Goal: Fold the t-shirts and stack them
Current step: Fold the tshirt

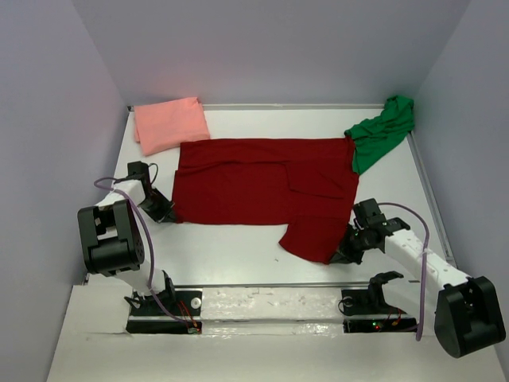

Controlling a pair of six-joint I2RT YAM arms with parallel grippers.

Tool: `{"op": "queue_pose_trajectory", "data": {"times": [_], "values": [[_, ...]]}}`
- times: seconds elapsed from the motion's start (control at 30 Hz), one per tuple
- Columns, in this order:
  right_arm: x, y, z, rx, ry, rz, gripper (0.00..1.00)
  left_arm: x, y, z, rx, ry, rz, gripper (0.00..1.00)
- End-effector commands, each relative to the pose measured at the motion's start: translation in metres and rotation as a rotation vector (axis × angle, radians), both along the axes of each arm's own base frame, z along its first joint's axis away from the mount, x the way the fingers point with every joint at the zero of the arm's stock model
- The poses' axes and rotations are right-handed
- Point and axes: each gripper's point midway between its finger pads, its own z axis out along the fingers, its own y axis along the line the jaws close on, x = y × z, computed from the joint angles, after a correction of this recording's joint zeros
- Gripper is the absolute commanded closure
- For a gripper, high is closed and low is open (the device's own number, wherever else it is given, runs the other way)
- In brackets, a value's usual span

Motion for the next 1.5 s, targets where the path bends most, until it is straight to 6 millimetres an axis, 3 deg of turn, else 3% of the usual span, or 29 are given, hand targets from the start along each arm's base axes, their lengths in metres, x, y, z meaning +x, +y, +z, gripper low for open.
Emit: {"op": "queue_pose_trajectory", "data": {"times": [0.0,0.1,0.13,0.2,0.23,0.37,0.67,0.83,0.97,1.17,1.47], "values": [[0.015,0.0,0.027,-0.03,-0.049,0.027,1.0,-0.014,-0.011,-0.01,-0.043,0.039,-0.016,1.0],[0.013,-0.004,0.045,-0.055,-0.031,0.039,1.0,-0.008,-0.011,0.004,-0.046,0.013,-0.016,1.0],[0.022,-0.002,0.063,-0.048,-0.069,0.04,1.0,-0.005,-0.009,0.011,-0.038,-0.003,-0.018,1.0],[0.019,-0.006,0.08,-0.065,-0.065,0.048,1.0,0.0,-0.004,0.024,-0.009,-0.015,-0.031,1.0],[0.028,-0.004,0.1,-0.06,-0.117,0.052,1.0,0.002,-0.002,0.031,0.002,-0.028,-0.034,1.0],[0.036,-0.008,0.137,-0.086,-0.168,0.056,1.0,0.01,0.006,0.056,0.048,-0.065,-0.05,1.0],[0.065,-0.009,0.163,-0.136,-0.228,0.1,1.0,0.008,0.003,0.069,0.034,-0.089,-0.053,1.0],[0.097,-0.008,0.181,-0.163,-0.284,0.121,1.0,0.013,0.003,0.08,0.04,-0.114,-0.054,1.0],[0.111,-0.008,0.19,-0.174,-0.291,0.138,1.0,0.013,0.004,0.089,0.046,-0.127,-0.052,1.0],[0.096,-0.007,0.191,-0.157,-0.245,0.157,1.0,0.001,-0.004,0.094,0.019,-0.146,-0.045,1.0],[0.036,-0.008,0.166,-0.091,-0.109,0.182,1.0,-0.036,-0.019,0.081,-0.026,-0.15,-0.017,1.0]]}}
